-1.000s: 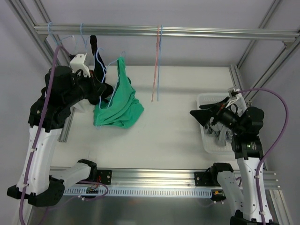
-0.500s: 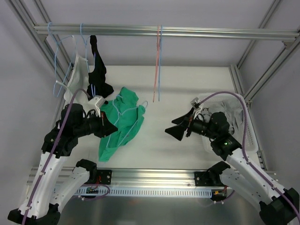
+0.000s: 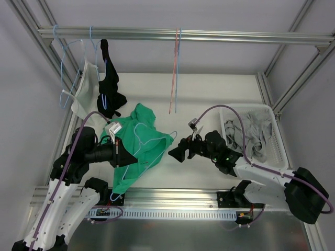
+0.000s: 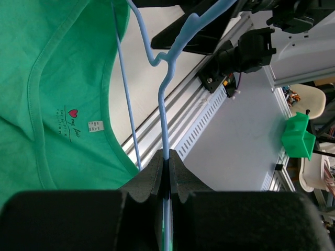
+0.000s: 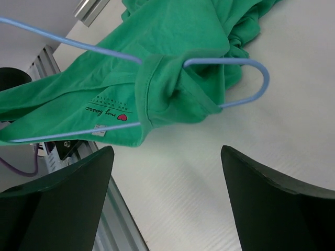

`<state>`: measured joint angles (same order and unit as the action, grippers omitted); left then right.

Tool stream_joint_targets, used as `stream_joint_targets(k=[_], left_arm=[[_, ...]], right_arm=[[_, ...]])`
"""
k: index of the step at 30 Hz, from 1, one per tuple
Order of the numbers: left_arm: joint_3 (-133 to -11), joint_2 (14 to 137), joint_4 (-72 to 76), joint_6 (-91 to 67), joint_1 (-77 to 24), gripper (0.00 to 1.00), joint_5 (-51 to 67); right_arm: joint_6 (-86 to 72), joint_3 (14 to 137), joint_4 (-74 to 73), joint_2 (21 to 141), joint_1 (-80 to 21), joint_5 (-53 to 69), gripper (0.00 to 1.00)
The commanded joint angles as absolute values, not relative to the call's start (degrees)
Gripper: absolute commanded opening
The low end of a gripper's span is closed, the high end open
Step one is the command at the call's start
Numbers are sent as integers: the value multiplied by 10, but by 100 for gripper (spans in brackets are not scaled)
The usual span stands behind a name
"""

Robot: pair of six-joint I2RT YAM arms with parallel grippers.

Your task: Remove the tank top from the hanger

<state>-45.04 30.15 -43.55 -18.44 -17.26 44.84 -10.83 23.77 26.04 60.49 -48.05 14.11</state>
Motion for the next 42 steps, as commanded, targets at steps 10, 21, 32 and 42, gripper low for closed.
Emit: stream_joint_targets(k=[10, 21, 32, 42], left_arm=[[-434, 302, -398, -195, -177, 0, 513], [-428, 287, -386, -191, -178, 0, 556], [-422, 298, -385, -192, -178, 0, 548], [-487, 314, -375, -199, -194, 0, 607]], right_arm=[[-46, 316, 334, 686, -527, 39, 69], [-33, 321, 360, 715, -531, 4, 23], [-33, 271, 350, 618, -530, -136, 0], [-35, 286, 193, 494, -457, -250, 0]])
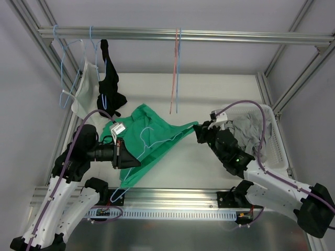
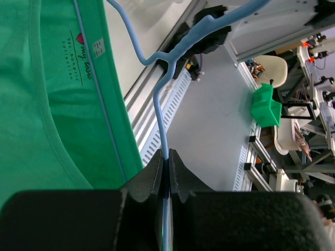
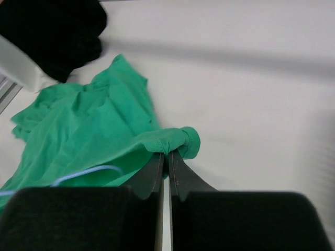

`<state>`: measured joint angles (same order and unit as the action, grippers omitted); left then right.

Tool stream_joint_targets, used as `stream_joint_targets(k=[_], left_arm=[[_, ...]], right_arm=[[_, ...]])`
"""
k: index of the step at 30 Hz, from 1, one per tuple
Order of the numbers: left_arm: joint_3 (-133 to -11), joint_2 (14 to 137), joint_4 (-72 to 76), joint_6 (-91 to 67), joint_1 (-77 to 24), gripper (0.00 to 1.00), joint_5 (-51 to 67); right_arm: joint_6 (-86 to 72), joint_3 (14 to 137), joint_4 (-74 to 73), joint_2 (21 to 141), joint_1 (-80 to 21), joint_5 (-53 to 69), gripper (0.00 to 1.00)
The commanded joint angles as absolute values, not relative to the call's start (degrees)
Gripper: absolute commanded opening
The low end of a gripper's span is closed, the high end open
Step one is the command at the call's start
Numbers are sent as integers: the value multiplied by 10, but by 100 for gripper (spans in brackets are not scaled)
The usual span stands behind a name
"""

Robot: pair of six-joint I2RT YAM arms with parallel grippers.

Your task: Remove the tank top from the hanger

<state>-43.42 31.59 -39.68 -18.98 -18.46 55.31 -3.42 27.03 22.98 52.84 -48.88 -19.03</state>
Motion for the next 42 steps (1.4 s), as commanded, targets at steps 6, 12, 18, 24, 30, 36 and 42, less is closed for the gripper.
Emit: stream_joint_targets(k=[6, 12, 18, 24, 30, 36, 42], left_arm=[[-576, 344, -327, -227, -198, 0, 617], [-635, 365, -150, -328, -234, 0, 579], [-615, 400, 193, -363, -388, 0, 486], [-631, 459, 307, -210, -488, 0, 250], [-663, 495, 349, -116, -489, 0, 70], [-654, 457, 292, -89, -488, 0, -128], [-597, 361, 146, -119, -488, 0, -217]], right_arm=[[-23, 302, 127, 391, -435, -232, 0], [-29, 326, 53, 279, -435, -200, 0], [-12, 369, 33, 232, -436, 72, 0], [42, 400, -10, 209, -436, 267, 0], [85, 402, -115, 127, -436, 222, 0], [110, 422, -175, 76, -436, 155, 0], [57, 391, -75, 216, -436, 244, 0]])
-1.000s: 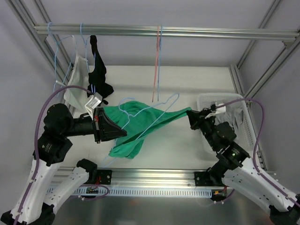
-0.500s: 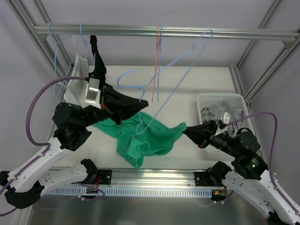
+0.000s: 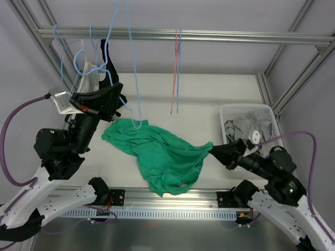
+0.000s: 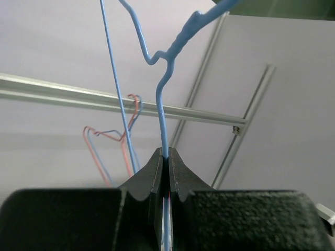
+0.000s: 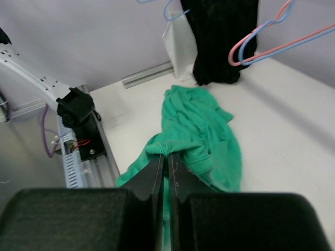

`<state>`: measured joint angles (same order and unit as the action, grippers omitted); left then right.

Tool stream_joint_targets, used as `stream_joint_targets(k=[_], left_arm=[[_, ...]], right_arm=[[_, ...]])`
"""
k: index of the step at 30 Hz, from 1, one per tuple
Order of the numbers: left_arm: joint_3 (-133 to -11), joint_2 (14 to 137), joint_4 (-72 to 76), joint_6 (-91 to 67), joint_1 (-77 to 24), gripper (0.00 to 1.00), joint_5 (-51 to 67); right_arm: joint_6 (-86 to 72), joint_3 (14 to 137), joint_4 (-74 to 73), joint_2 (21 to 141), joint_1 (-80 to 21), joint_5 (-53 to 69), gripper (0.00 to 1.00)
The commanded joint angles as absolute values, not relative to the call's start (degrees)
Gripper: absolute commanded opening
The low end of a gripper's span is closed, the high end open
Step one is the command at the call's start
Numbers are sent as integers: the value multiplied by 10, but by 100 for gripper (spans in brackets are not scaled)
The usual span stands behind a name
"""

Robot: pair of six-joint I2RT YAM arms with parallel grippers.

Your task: Remove the tank top from the hanger

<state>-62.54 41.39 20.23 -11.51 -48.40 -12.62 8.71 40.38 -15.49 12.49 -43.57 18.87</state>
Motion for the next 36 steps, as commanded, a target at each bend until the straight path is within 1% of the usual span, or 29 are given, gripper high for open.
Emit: stream_joint_targets(k=[1, 2, 4, 6, 7, 8, 10, 11, 12, 13, 14, 16, 18, 22, 25, 28, 29, 31, 32, 33, 36], left_arm=[[-585, 346, 133, -133, -488, 0, -226], [-575, 331, 107, -140, -488, 0, -234], [-551, 293, 78, -157, -489, 0, -257], [-546, 271, 28, -165, -488, 0, -285], [-548, 267, 12, -170, -488, 0, -293], [-550, 266, -1, -170, -488, 0, -297], [-569, 273, -63, -179, -488, 0, -302], [-576, 279, -78, -182, -488, 0, -298], [-590, 290, -109, -185, -488, 0, -295], [-597, 296, -123, -192, -488, 0, -287], [-603, 304, -137, -197, -488, 0, -283], [-620, 330, -175, -207, -488, 0, -267], [-635, 361, -205, -214, -488, 0, -251], [-659, 411, -228, -211, -488, 0, -223], [-706, 467, -248, -194, -488, 0, -224], [-785, 542, -281, -178, -488, 0, -217], [-832, 562, -287, -172, -488, 0, -214], [-876, 626, -296, -156, -484, 0, -218], [-925, 649, -308, -153, -474, 0, -210], [-948, 692, -314, -148, -465, 0, -180], [-1022, 762, -325, -157, -427, 0, -147]], right_arm=[[42, 383, -48, 246, -437, 266, 0], [19, 371, 5, 275, -440, 284, 0], [11, 363, 50, 356, -453, 287, 1], [20, 366, 71, 404, -478, 244, 8], [22, 371, 73, 443, -485, 229, 13], [23, 375, 72, 462, -496, 215, 36], [20, 387, 73, 496, -508, 176, 60], [19, 388, 73, 501, -510, 167, 67], [18, 390, 71, 504, -512, 155, 70], [18, 391, 71, 504, -512, 147, 77], [17, 390, 69, 494, -512, 140, 90], [17, 383, 63, 478, -512, 108, 96], [20, 377, 51, 449, -512, 79, 99], [24, 363, 30, 403, -512, 55, 99], [25, 359, 13, 380, -512, 51, 100], [25, 357, 4, 367, -512, 48, 99], [24, 353, 3, 364, -512, 47, 100], [22, 352, 3, 354, -512, 47, 99], [20, 350, 3, 350, -512, 48, 99], [19, 346, 3, 345, -512, 48, 100], [17, 340, -22, 323, -512, 44, 99]])
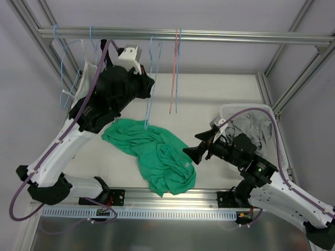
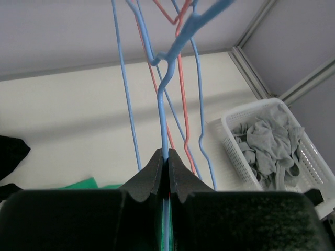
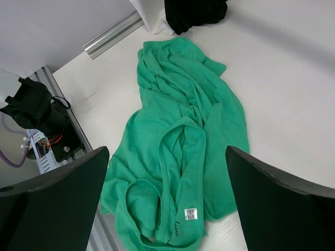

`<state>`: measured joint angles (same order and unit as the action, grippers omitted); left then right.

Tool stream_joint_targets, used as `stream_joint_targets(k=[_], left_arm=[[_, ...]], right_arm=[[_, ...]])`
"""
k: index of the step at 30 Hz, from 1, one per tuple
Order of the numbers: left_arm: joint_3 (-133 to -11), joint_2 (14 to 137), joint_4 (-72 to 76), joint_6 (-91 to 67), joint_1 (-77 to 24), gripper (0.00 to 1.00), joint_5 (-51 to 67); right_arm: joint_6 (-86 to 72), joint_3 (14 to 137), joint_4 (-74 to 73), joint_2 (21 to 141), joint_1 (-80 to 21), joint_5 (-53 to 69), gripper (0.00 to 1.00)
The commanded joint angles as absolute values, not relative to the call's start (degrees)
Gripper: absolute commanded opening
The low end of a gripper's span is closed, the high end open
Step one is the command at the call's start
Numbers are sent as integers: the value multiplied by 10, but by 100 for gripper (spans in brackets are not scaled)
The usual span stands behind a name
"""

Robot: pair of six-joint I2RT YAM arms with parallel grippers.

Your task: Remove the tank top from the hanger

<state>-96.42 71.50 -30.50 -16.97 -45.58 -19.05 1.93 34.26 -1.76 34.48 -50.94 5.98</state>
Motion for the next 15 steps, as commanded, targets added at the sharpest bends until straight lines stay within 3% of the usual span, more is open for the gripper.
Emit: stream_joint_targets(k=[1, 10, 15], left_arm=[[-1037, 775, -327, -162, -420, 0, -135], [-1214, 918, -328, -138, -399, 0, -83], [-1240, 962, -327, -154, -388, 0, -68]], right_arm=[[18, 339, -32, 309, -512, 41, 100], [16, 334, -78, 247, -512, 30, 99], [15, 334, -89, 241, -512, 30, 99]])
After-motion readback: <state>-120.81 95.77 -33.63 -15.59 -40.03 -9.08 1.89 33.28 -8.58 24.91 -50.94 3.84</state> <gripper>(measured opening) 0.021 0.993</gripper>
